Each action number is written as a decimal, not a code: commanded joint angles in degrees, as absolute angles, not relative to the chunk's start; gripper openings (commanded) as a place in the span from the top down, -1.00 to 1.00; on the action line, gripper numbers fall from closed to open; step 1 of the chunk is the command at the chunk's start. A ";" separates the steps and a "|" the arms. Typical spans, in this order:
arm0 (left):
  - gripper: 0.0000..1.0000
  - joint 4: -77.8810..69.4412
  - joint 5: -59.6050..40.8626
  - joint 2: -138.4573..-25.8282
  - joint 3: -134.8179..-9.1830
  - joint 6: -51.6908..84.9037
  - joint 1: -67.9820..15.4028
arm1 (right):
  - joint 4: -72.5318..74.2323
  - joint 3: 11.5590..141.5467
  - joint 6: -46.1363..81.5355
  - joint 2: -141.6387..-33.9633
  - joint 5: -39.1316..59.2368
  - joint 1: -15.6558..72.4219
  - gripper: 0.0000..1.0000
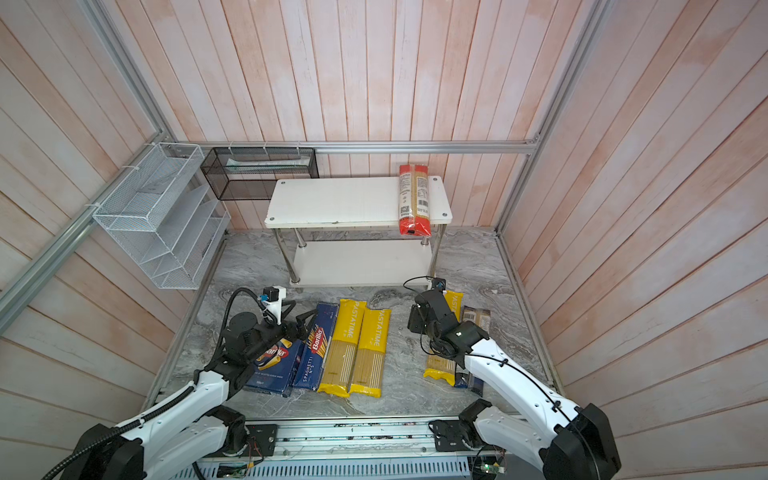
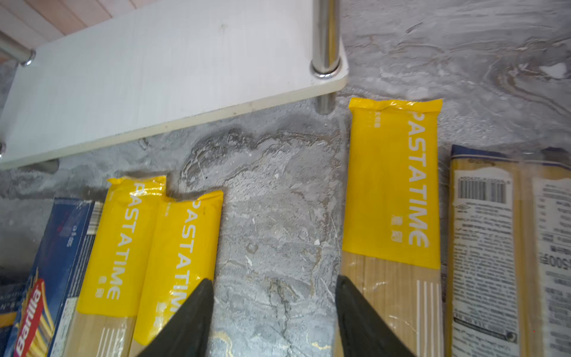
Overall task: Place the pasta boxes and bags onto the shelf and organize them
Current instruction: 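Withdraw the right gripper down toward the yellow PASTATIME bag on the table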
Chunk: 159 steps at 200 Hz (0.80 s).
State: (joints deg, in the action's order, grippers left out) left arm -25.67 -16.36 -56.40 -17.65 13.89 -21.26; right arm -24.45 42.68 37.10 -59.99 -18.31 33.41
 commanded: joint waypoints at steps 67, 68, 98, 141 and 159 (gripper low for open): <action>-1.00 -26.67 -18.70 -57.11 -19.53 12.72 -22.59 | -21.67 39.80 37.50 -51.81 -21.86 29.18 -0.83; -1.00 -26.74 -18.71 -57.08 -19.39 12.69 -22.63 | -21.69 39.81 37.38 -51.88 -21.69 28.96 -0.83; -1.00 -29.00 -16.97 -56.36 -17.77 12.44 -22.62 | -19.99 38.64 33.66 -54.45 -17.06 23.89 -0.84; -1.00 -28.47 -16.86 -55.14 -17.61 12.34 -22.78 | -16.34 36.78 33.39 -60.46 -13.20 19.99 -0.95; -0.99 -27.97 -15.89 -55.22 -17.71 11.76 -22.83 | -14.62 35.86 34.01 -61.81 -11.99 20.03 -0.96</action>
